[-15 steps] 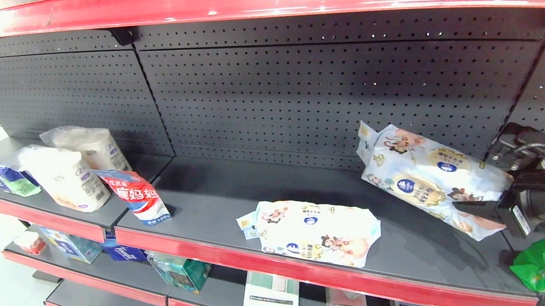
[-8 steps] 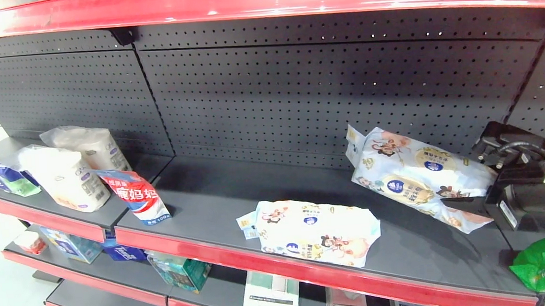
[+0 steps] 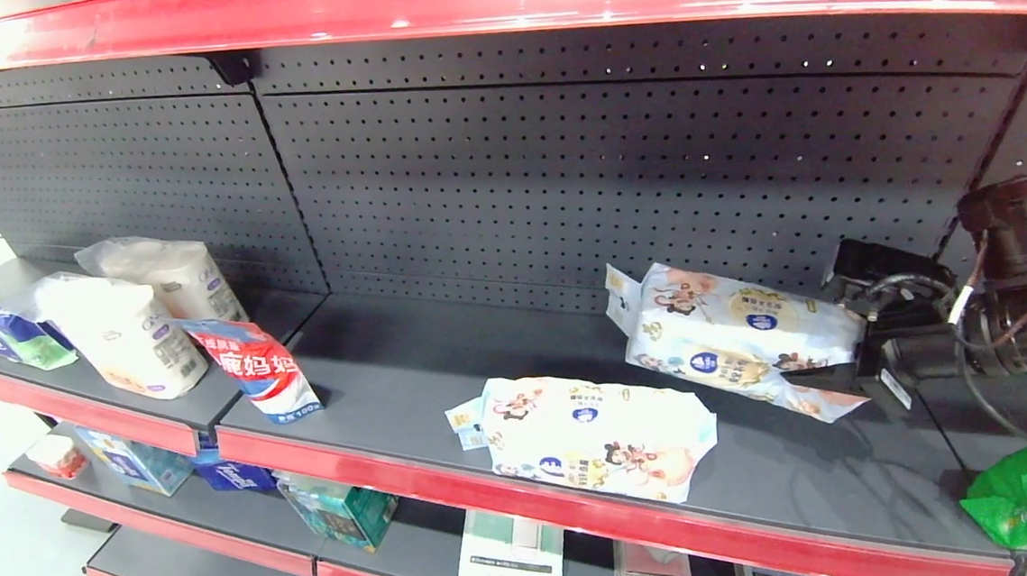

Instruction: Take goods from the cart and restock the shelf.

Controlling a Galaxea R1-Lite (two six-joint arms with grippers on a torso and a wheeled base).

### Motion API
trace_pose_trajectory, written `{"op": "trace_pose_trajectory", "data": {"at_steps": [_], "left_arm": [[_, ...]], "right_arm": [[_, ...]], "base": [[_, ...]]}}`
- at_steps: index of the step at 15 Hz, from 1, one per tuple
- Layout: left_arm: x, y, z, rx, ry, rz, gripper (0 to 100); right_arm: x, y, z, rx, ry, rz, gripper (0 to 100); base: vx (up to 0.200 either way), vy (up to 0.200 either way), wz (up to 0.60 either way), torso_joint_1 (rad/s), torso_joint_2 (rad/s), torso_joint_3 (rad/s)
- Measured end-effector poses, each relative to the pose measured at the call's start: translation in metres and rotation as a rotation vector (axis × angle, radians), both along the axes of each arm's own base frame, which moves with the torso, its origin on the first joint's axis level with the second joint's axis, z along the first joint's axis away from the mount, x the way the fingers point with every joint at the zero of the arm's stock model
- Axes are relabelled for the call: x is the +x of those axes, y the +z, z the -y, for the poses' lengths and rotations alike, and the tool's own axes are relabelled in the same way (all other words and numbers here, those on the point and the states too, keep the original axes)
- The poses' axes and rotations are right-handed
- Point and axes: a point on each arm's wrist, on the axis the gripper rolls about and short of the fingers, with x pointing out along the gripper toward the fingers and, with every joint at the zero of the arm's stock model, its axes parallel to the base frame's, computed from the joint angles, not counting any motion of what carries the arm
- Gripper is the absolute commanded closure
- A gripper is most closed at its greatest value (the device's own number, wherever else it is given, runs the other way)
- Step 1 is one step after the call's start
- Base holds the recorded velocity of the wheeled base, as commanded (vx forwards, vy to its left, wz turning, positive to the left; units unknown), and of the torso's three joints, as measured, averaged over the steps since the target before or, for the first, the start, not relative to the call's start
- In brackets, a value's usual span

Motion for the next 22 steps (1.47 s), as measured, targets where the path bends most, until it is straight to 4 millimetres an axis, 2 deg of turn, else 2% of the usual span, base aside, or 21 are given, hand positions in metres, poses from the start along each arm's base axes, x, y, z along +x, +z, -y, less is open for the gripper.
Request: {"op": "trace_pose_trajectory", "data": {"at_steps": [5,10,15,19,22], "left_arm": [[0.0,-0.001,0.0,0.002,0.008,-0.002,0],[0.0,0.0,0.0,0.003,0.008,-0.001,0],[0.0,0.0,0.0,0.004,0.001,-0.001,0],[0.0,0.0,0.0,0.004,-0.001,-0.001,0],[0.0,0.0,0.0,0.003,-0.001,-0.001,0]], "right_arm": [[0.039,-0.019,-0.024,-0.006,0.075,-0.045,100],[0.071,-0.041,-0.033,0.006,0.075,-0.024,100],[0.085,-0.05,-0.041,0.026,0.074,-0.05,100],[0.086,-0.055,-0.056,0.054,0.085,-0.082,100],[0.089,-0.057,-0.058,0.039,0.08,-0.083,100]], "base": [[0.0,0.0,0.0,0.0,0.0,0.0],[0.0,0.0,0.0,0.0,0.0,0.0],[0.0,0.0,0.0,0.0,0.0,0.0],[0.0,0.0,0.0,0.0,0.0,0.0],[0.0,0.0,0.0,0.0,0.0,0.0]]}}
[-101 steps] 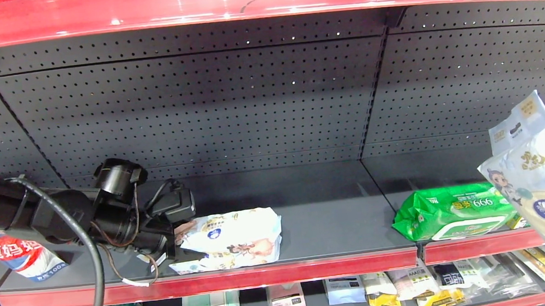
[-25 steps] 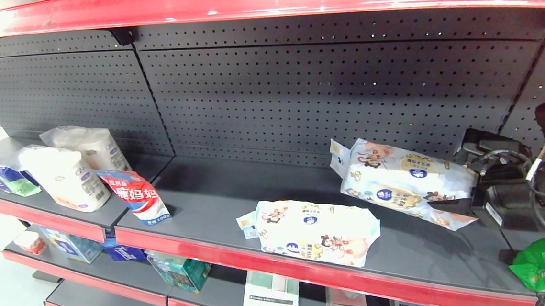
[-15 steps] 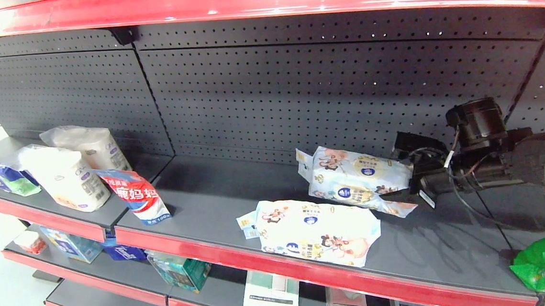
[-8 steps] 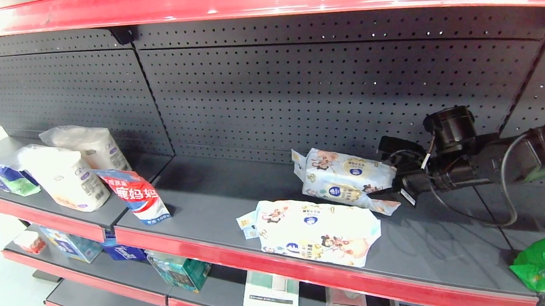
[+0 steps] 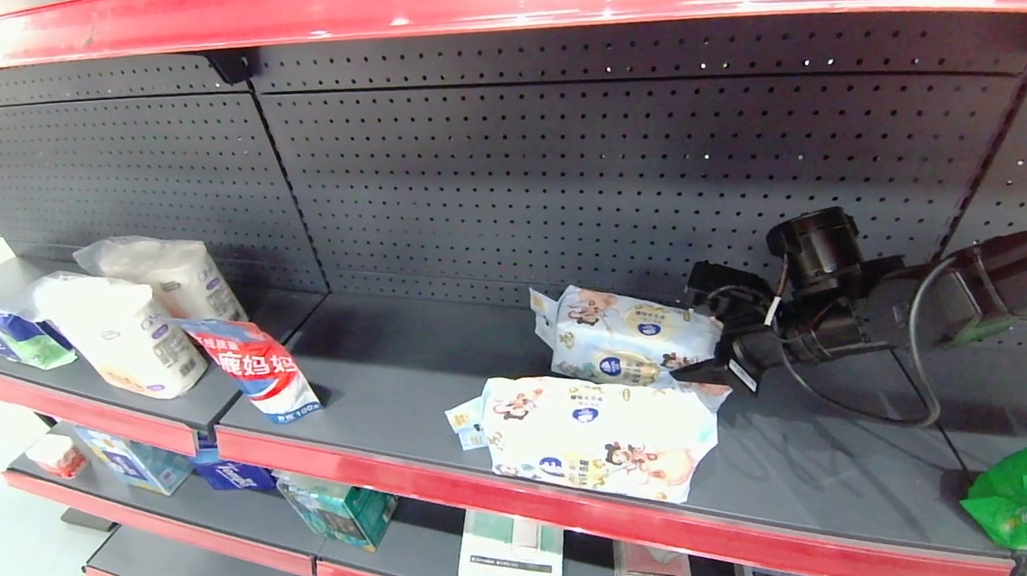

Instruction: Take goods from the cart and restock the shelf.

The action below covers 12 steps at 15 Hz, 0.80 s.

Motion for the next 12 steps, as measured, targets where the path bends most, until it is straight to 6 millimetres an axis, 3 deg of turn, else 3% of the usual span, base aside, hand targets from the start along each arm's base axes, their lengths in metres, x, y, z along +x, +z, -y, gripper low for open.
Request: {"op": "trace_pose_trajectory", "data": {"at_steps": [8,9,12], "left_arm": [[0.0,0.0,0.0,0.0,-0.001,0.0,0],[0.0,0.0,0.0,0.0,-0.001,0.0,0],[0.0,0.0,0.0,0.0,-0.001,0.0,0]], "right_arm": [[0.0011,-0.0045,-0.0039,-0.021,-0.003,-0.005,100],[0.0016,-0.0054,-0.0039,-0.025,-0.006,-0.005,0],[0.0019,-0.0069,-0.0057,-0.025,-0.002,-0.008,0]], "base": [[0.0,0.0,0.0,0.0,0.0,0.0],[0.0,0.0,0.0,0.0,0.0,0.0],[0.0,0.0,0.0,0.0,0.0,0.0]]}}
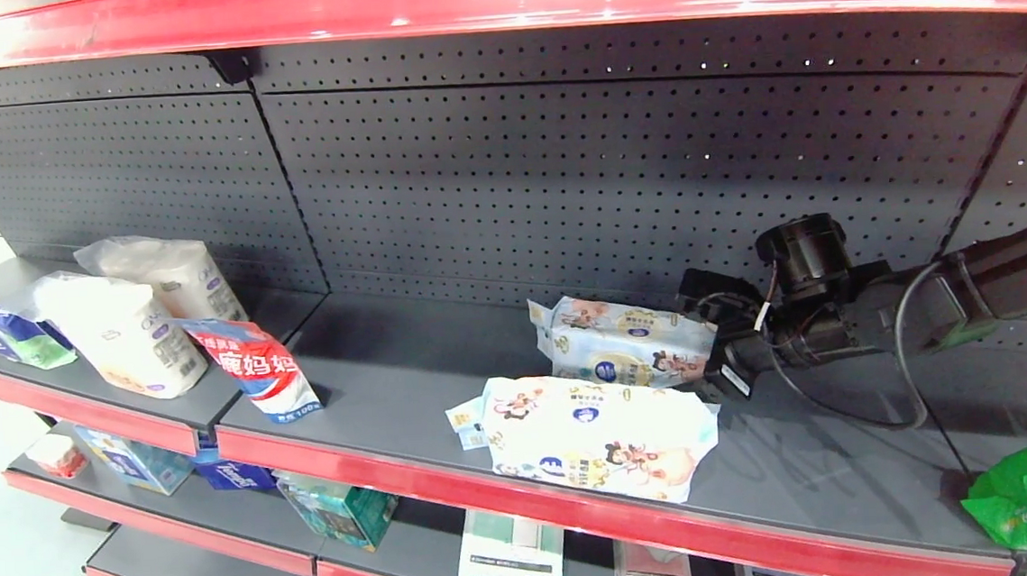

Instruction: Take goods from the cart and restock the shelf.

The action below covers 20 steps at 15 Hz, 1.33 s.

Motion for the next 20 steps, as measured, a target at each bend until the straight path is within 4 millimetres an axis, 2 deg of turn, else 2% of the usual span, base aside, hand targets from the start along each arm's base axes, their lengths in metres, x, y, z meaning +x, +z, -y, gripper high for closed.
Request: {"op": "trace_pose_trajectory", "data": {"at_steps": [5,11,20], "left_arm": [[0.0,0.0,0.0,0.0,0.0,0.0,0],[0.0,0.0,0.0,0.0,0.0,0.0,0],[0.0,0.0,0.0,0.0,0.0,-0.001,0]], "right_arm": [[-0.001,0.002,-0.001,0.007,-0.005,0.002,0],[-0.005,0.01,0.014,-0.025,-0.077,0.025,0],[-0.003,0.011,0.028,-0.052,-0.144,0.035,0]], "base": [[0.0,0.0,0.0,0.0,0.0,0.0],[0.0,0.0,0.0,0.0,0.0,0.0],[0.0,0.0,0.0,0.0,0.0,0.0]]}}
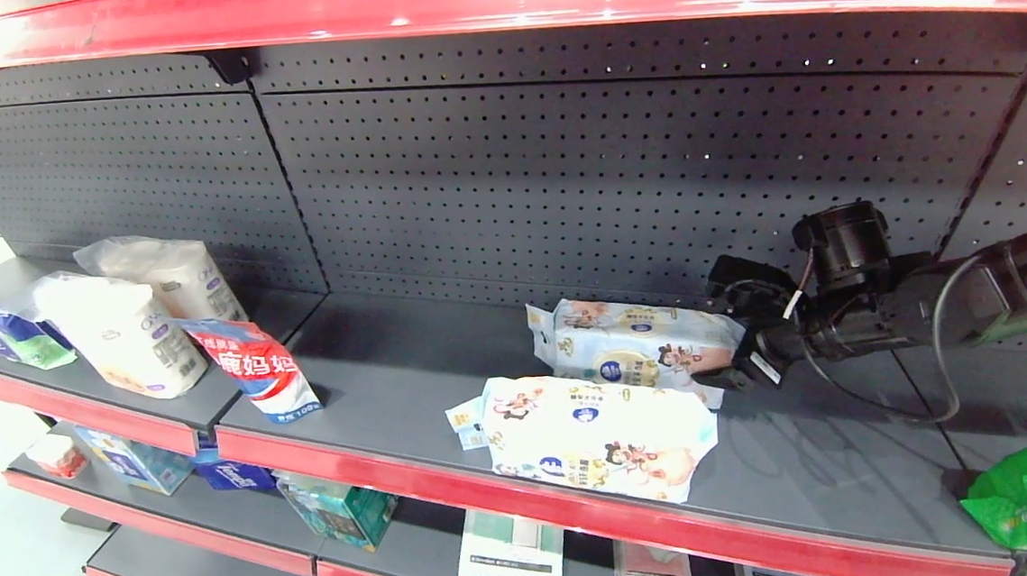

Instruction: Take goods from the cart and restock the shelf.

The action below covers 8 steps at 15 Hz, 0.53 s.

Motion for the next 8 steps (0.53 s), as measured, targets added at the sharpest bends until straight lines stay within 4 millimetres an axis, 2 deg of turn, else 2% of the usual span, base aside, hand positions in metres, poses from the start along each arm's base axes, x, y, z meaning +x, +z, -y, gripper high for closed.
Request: {"op": "trace_pose_trajectory", "data": {"at_steps": [3,8], "left_arm": [[0.0,0.0,0.0,0.0,0.0,0.0,0],[0.0,0.0,0.0,0.0,0.0,0.0,0]], "right_arm": [[-0.002,0.0,0.005,0.001,-0.014,-0.004,0],[-0.021,0.004,0.005,0.047,-0.047,-0.041,0]], "base": [[0.0,0.0,0.0,0.0,0.0,0.0],[0.0,0.0,0.0,0.0,0.0,0.0]]}}
